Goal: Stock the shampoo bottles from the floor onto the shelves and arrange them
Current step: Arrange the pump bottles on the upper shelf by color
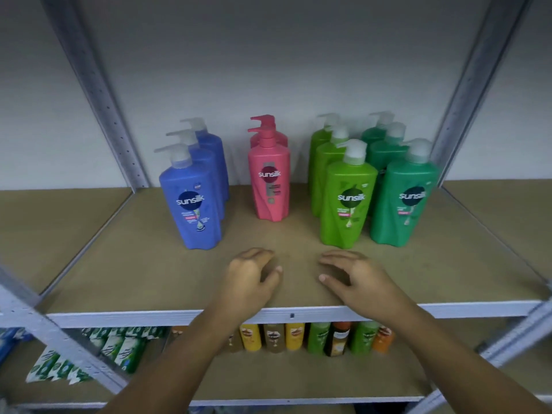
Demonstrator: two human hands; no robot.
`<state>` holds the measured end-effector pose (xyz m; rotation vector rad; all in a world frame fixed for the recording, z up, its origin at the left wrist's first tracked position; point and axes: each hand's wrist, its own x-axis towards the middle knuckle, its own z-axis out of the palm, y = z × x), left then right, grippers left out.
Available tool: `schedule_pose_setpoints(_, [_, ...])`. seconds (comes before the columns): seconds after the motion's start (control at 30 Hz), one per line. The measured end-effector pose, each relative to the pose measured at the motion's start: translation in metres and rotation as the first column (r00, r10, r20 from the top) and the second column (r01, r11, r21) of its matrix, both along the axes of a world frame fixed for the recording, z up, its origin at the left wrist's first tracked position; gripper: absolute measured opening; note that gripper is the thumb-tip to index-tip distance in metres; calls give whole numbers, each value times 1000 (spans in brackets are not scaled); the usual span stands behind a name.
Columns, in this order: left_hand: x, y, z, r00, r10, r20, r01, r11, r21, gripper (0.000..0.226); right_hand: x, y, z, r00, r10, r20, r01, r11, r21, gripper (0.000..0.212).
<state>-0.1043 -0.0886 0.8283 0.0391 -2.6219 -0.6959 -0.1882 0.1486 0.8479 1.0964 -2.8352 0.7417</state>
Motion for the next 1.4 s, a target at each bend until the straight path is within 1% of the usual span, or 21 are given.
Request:
schedule_pose_setpoints(0.1, [-26,41,6,998,-44,44,39,995,93,46,-2,34,4,993,-115,27,117,983,-142,41])
schedule_pose_setpoints(0.2, [-55,72,12,994,-75,78,47,947,318,58,-13,53,6,974,-215,64,225,938,-264,52])
schedule_pose_setpoints(0.3, [-78,93,19,991,-124,54,75,839,539,67,-27,56,6,956,-207,205,263,916,-301,76])
schedule_pose_setpoints(0.37, [-92,98,19,988,-152,20,110,798,593,74,-35,54,0,955,-146,259,227,920,-318,85])
schedule_pose_setpoints(0.47, [-105,95,11,987,-161,16,119,791,600,81,-37,51,-2,968,-48,246,134,929,-345,72])
schedule_pose_setpoints(0.53, [-111,94,5,991,-130,18,95,806,584,75,-36,50,-1,974,-20,224,94,940,-328,68])
schedule_pose_setpoints(0.63, [-118,94,2,998,-49,43,15,817,576,64,-39,47,-3,976,-16,218,86,943,-320,68])
schedule_pose_setpoints(0.73, [-122,96,4,999,-14,38,-10,828,560,62,-46,49,-5,975,8,223,64,948,-312,68])
schedule_pose_setpoints(0.8, [-121,97,5,999,-19,44,-8,835,550,63,-50,54,-6,973,-4,233,89,930,-356,63])
schedule_pose_setpoints(0.87, [-120,95,3,997,-35,62,-4,834,552,62,-51,62,-9,955,-74,289,210,853,-477,49])
schedule_pose_setpoints(0.93, [-120,92,-1,996,-36,82,-14,846,533,59,-49,73,-10,931,-200,306,353,712,-607,30])
schedule_pose_setpoints(0.97, [-119,90,-5,995,-36,91,-17,850,526,58,-50,78,-9,914,-287,287,406,642,-650,28])
schedule_pose_setpoints(1.0, [-119,90,-7,995,-34,99,-22,855,518,58,-52,84,-7,891,-365,268,445,594,-670,34])
schedule_pose_setpoints(1.03, [-119,89,-7,994,-28,101,-28,859,511,58,-58,89,-7,871,-422,252,472,572,-671,43])
schedule_pose_setpoints(1.07, [-119,90,-7,994,-19,105,-36,863,503,59,-65,92,-6,861,-447,245,486,575,-659,52])
schedule_pose_setpoints(1.1, [-119,92,-5,994,-14,105,-40,864,502,59,-72,94,-5,866,-428,260,486,595,-640,62])
schedule_pose_setpoints(1.17, [-120,93,-4,994,-9,105,-45,868,495,59,-84,93,-3,889,-311,336,458,628,-629,73])
schedule_pose_setpoints(1.23, [-119,94,-2,994,2,111,-56,875,482,58,-91,92,-1,898,-265,351,434,661,-612,70])
schedule_pose_setpoints(1.3, [-116,96,0,992,22,120,-73,895,441,54,-94,93,-2,898,-278,341,436,663,-608,64])
schedule_pose_setpoints(1.37, [-109,97,2,992,46,121,-87,930,356,49,-86,94,-3,894,-297,335,446,655,-610,57])
schedule_pose_setpoints(1.4, [-105,96,2,991,51,122,-86,948,305,51,-78,94,-5,897,-319,306,442,667,-599,53])
